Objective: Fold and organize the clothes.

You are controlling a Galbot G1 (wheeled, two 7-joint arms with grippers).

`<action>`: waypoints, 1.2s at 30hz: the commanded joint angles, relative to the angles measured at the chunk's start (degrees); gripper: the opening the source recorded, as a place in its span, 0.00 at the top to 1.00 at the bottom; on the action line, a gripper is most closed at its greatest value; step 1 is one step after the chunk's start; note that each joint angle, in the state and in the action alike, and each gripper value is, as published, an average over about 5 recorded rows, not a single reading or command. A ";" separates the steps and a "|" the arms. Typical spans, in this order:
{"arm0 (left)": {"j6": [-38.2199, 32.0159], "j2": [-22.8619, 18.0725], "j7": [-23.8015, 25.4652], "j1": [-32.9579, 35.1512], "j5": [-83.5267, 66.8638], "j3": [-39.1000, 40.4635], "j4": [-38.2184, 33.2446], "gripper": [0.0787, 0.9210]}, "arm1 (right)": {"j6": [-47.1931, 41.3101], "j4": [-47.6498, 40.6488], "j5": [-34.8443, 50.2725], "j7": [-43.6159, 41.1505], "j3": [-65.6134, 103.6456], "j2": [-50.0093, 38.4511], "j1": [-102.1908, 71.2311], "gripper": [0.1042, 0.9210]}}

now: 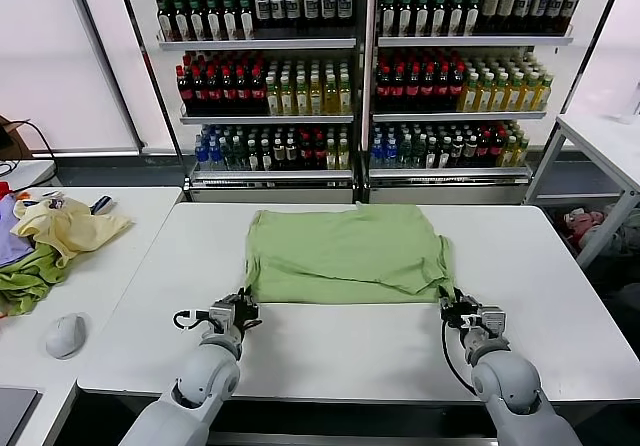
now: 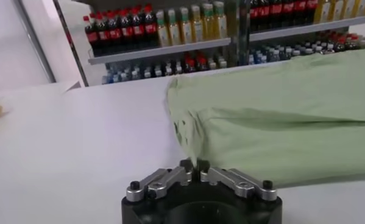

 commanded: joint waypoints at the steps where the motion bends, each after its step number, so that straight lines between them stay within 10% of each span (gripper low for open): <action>1: -0.55 0.95 0.60 7.57 -0.44 -1.91 -9.54 0.96 | 0.16 5.04 -0.30 0.04 1.13 -0.04 -4.85 0.93; 29: 0.36 2.05 3.07 33.22 5.37 -11.12 -28.02 0.96 | -0.13 29.60 -16.62 -4.02 11.40 6.50 -35.61 0.93; 36: 0.25 2.90 4.85 32.21 4.59 -13.25 -29.88 0.81 | 1.72 31.57 -16.66 -4.54 11.25 5.62 -32.37 0.73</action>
